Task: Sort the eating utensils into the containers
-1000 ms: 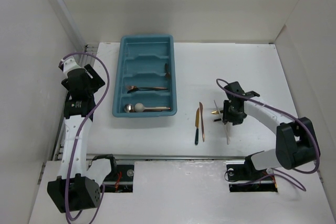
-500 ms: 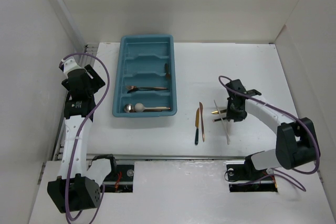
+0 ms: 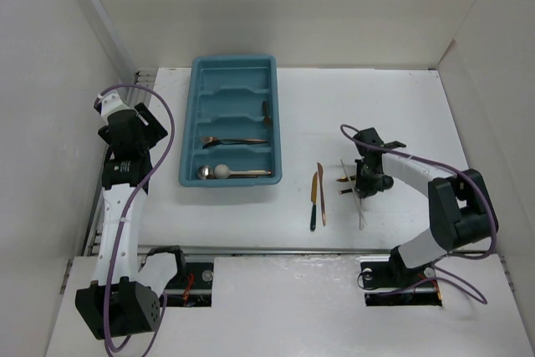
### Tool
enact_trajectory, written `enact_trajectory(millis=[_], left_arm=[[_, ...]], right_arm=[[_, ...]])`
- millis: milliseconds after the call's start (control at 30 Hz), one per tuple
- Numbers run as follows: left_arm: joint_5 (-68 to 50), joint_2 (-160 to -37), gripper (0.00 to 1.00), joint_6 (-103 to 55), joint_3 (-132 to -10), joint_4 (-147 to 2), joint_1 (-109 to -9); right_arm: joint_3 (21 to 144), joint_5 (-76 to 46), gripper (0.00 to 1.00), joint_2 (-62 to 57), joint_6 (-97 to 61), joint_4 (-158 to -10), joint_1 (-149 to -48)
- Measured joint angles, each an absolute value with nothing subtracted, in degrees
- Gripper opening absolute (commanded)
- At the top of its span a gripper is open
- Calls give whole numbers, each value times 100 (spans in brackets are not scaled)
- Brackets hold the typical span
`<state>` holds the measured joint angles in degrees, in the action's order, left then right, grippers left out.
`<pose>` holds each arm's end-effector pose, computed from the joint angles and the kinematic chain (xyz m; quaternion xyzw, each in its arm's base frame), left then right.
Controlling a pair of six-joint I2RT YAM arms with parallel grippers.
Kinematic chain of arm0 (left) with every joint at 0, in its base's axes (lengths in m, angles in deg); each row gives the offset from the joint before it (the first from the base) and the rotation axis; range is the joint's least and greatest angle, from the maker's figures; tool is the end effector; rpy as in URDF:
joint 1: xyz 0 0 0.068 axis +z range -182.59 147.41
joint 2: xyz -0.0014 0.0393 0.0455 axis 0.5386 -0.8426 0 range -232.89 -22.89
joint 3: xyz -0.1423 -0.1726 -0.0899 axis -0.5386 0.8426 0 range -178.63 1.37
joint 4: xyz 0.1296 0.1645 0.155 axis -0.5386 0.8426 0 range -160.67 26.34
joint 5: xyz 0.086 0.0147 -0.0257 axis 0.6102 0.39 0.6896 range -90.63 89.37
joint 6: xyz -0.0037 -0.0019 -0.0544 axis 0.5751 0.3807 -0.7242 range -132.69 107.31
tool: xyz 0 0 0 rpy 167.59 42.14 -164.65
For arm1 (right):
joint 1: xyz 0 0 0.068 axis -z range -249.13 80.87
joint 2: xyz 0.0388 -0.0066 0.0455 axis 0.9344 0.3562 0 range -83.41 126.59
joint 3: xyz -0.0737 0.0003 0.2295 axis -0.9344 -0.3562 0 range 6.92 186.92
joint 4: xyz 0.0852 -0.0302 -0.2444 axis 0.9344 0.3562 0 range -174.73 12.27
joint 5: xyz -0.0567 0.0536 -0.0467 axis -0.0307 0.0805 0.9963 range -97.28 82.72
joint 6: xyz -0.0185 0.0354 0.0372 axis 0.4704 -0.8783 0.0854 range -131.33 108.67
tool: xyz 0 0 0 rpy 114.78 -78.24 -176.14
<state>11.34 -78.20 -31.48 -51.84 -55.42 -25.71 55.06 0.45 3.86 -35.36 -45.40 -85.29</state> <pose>0.2367 0.0361 0.3218 -0.2382 0.7675 0.0224 0.5947 0.2494 0.0672 0.1287 0.0749 0.9899 -0.0286 0.1172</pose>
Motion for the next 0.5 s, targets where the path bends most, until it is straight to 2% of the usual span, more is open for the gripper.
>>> enact_trajectory(millis=[133, 233, 367, 500], left_arm=[[1134, -7820, 69, -3143, -5180, -5549, -2571], [832, -7816, 65, -3032, -5134, -5645, -2558], [-552, -8010, 75, -2350, -5177, -5907, -2626], [-2106, -9136, 83, -1386, -6093, -5857, -3004]], right_arm=[[5653, 239, 0, 403, -3501, -4367, -8532], [5897, 490, 0, 244, -3445, -4142, -8529], [6289, 737, 0, -80, -3338, -4022, -8529], [6378, 792, 0, -139, -3189, -4057, -8529]])
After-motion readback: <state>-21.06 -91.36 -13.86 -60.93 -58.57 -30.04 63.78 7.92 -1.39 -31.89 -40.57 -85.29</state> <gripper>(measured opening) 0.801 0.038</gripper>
